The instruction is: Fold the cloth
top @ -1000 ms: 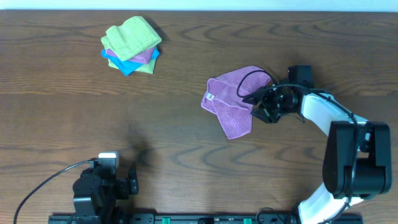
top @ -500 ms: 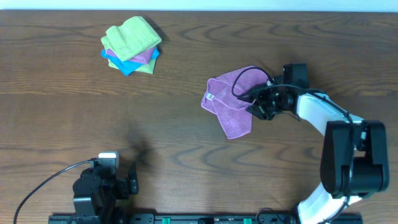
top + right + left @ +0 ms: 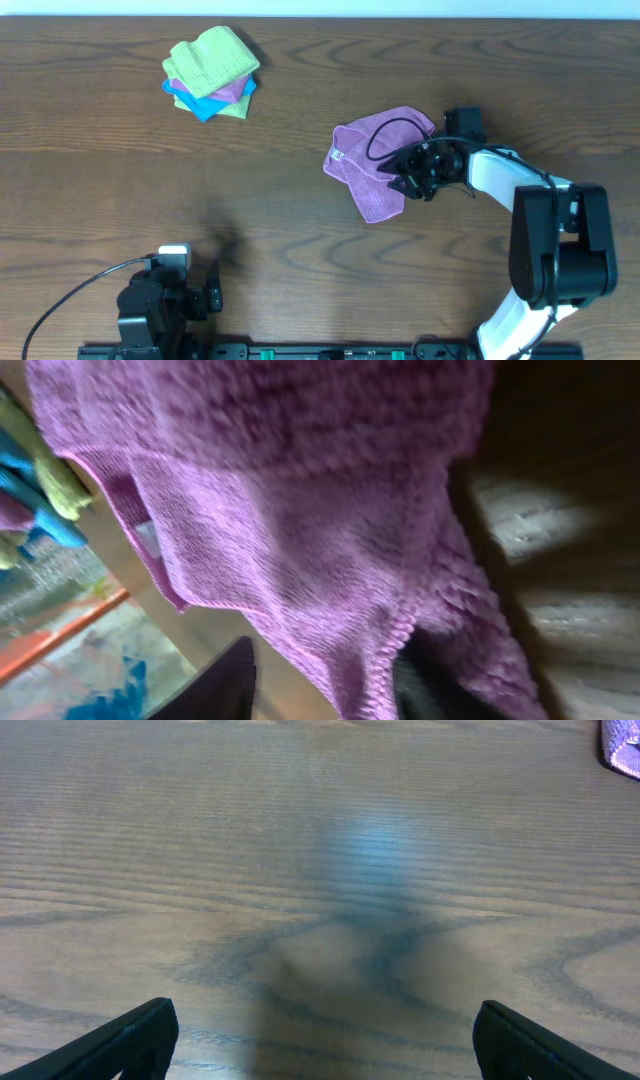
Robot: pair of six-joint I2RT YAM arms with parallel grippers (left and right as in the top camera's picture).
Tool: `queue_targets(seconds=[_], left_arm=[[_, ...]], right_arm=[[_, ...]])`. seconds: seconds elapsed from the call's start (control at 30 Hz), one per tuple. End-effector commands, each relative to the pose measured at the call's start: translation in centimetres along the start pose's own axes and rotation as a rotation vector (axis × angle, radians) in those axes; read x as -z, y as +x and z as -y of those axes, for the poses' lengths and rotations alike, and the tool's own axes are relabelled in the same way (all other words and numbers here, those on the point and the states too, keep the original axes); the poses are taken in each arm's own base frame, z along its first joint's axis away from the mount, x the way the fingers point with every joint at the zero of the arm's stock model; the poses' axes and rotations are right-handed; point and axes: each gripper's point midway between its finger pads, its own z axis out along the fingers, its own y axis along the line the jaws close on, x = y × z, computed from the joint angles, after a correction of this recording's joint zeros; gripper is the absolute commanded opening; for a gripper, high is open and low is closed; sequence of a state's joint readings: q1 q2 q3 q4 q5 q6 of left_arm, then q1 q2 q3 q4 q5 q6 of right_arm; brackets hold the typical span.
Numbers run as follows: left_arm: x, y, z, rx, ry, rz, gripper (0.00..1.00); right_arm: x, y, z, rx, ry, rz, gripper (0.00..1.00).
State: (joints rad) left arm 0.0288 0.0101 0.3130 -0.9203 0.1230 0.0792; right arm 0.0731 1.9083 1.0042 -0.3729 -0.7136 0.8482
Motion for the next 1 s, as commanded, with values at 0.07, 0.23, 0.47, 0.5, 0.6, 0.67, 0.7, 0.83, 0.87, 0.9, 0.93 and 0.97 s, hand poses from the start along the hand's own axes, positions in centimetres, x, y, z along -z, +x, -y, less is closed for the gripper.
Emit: queue_targets(seconds=[0.07,0.23,0.47,0.5,0.6,0.67,0.7,0.83,0.87,0.9,0.93,0.97], left_arm=[[-0.3,1.6,-0.3,-0.022,-0.017,-0.058,0.96],[-0.4,1.7,-0.3,-0.022,-0.017,-0.058,0.96],[-0.3,1.6,-0.3,-0.022,-0.017,-0.058,0.95],[-0.3,1.6,-0.3,-0.022,-0.017,-0.058,0.95],[-0.3,1.6,-0.3,-0.022,-0.017,-0.058,0.95],[-0.3,1.6,-0.3,-0.022,-0.017,-0.058,0.95],[-0.3,1.6,-0.3,-0.022,-0.017,-0.058,0.96],[-0.3,1.6,-0.4,-0.022,-0.022,-0.058,0.95],[-0.3,1.6,-0.6,-0.023,-0.031,-0.058,0.95],[-0.3,1.6,-0.8,-0.023,-0.045,-0.058,0.95],[-0.3,1.6,-0.9,-0.024,-0.054,-0.059,0.95],[-0.3,1.6,-1.0,-0.023,-0.059,-0.059,0.95]], right_arm=[[-0.3,0.0,0.7,0.034,0.030,0.009,0.07],[0.4,-0.8,-0.3,0.149,0.010,0.038,0.01],[6.5,-2.9,-4.5,0.335,0.014,0.204,0.01],[7.5,-3.1,-4.7,0.354,0.031,0.229,0.01],[10.4,-3.3,-4.6,0.389,0.110,0.297,0.01],[12.3,-3.4,-3.8,0.394,0.176,0.338,0.01],[13.0,-3.4,-3.3,0.382,0.205,0.356,0.01],[15.8,-3.8,-0.7,0.311,0.314,0.419,0.01],[16.4,-3.9,-0.1,0.293,0.333,0.430,0.01],[17.1,-4.1,0.5,0.275,0.353,0.441,0.01],[17.6,-4.2,1.1,0.262,0.369,0.449,0.01],[18.1,-4.5,1.7,0.251,0.388,0.459,0.01]])
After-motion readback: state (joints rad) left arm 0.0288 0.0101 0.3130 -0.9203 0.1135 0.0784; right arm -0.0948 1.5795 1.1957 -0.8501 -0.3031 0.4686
